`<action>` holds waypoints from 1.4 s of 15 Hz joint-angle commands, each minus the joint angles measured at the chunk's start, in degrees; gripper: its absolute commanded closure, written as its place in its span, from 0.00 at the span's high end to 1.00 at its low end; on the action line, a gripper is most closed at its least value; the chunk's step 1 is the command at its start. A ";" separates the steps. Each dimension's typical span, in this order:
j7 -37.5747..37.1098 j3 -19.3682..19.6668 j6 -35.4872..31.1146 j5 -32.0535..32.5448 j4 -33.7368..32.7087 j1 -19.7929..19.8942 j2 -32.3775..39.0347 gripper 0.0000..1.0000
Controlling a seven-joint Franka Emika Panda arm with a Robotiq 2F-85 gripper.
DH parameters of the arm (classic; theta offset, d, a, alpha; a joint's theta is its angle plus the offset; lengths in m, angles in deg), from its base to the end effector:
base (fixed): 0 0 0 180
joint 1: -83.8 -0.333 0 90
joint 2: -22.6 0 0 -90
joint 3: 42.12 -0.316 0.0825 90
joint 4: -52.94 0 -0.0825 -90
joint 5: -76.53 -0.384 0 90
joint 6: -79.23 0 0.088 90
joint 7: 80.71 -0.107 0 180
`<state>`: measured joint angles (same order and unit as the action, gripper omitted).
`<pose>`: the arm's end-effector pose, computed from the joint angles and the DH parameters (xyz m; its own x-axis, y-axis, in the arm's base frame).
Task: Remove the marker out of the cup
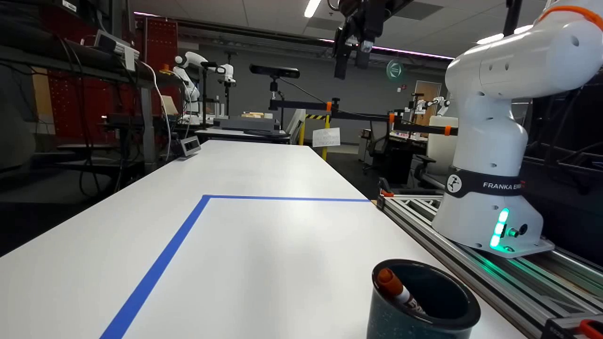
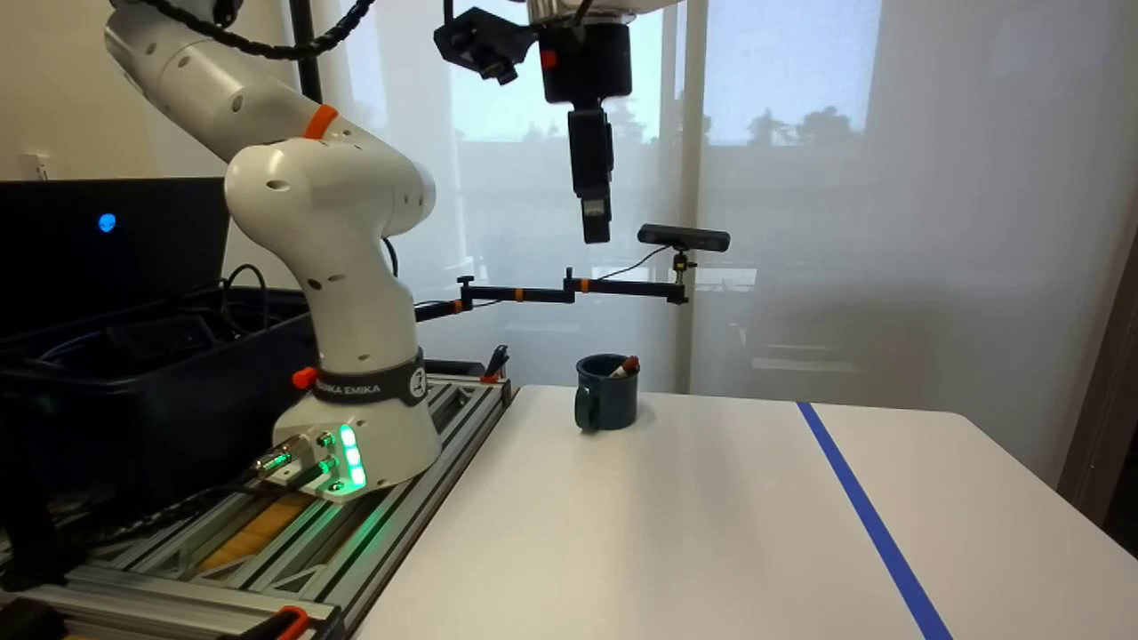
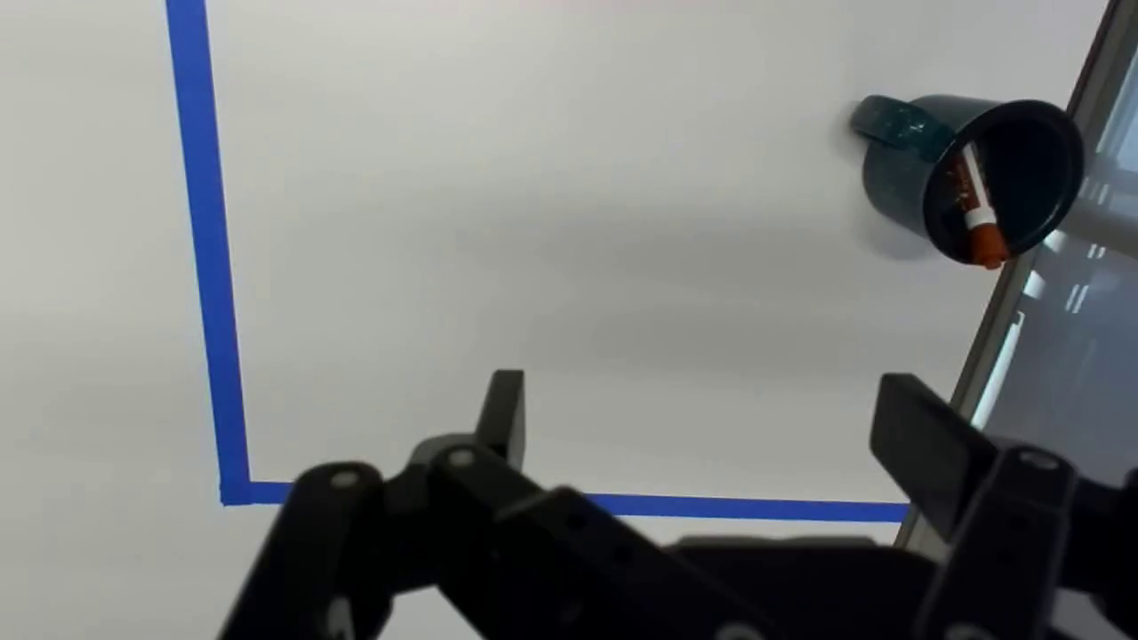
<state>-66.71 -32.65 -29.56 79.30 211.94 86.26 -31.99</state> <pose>0.2738 -0.0599 0.4643 0.9898 0.1105 0.0901 0.1168 -0.9908 -0.0679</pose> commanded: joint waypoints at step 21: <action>-3.67 -8.92 -25.66 -38.41 -5.29 -17.67 34.22 1.00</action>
<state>-71.17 -40.37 -54.65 43.54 208.85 68.83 -0.59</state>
